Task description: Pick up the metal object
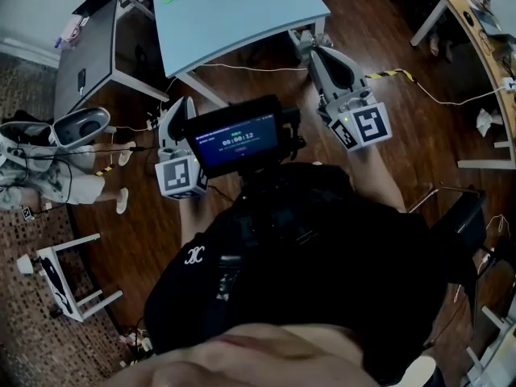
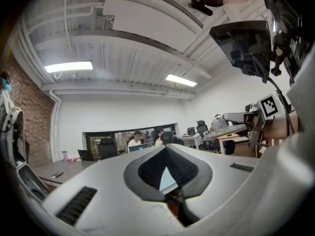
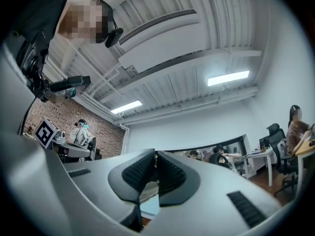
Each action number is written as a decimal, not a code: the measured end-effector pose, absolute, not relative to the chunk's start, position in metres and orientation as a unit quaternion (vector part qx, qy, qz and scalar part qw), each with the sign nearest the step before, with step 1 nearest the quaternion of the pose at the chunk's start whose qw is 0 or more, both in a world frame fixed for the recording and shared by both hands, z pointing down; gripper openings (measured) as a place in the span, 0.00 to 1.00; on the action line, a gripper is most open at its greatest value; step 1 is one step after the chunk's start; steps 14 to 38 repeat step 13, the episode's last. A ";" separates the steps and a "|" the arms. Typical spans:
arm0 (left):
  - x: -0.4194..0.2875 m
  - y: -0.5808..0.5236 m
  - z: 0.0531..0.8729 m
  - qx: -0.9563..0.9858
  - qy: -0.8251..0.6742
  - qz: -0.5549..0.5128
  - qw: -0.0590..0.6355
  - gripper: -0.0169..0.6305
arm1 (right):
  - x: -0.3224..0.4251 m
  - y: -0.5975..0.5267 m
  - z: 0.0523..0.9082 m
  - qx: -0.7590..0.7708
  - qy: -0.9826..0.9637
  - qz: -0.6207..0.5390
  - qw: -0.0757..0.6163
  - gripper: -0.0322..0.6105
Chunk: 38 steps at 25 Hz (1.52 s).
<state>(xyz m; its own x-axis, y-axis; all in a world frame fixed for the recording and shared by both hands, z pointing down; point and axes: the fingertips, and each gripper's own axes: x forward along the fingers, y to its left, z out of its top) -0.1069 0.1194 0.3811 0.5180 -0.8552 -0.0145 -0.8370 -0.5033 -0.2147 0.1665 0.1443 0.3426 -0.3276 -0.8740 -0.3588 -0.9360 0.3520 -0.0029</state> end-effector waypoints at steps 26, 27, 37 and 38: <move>-0.092 0.128 0.389 -0.859 0.501 -0.049 0.091 0.04 | 0.185 0.144 0.345 -0.550 0.814 0.100 0.156 0.08; -0.092 0.128 0.389 -0.859 0.501 -0.049 0.091 0.04 | 0.185 0.144 0.345 -0.550 0.814 0.100 0.156 0.08; -0.092 0.128 0.389 -0.859 0.501 -0.049 0.091 0.04 | 0.185 0.144 0.345 -0.550 0.814 0.100 0.156 0.08; -0.092 0.128 0.389 -0.859 0.501 -0.049 0.091 0.04 | 0.185 0.144 0.345 -0.550 0.814 0.100 0.156 0.08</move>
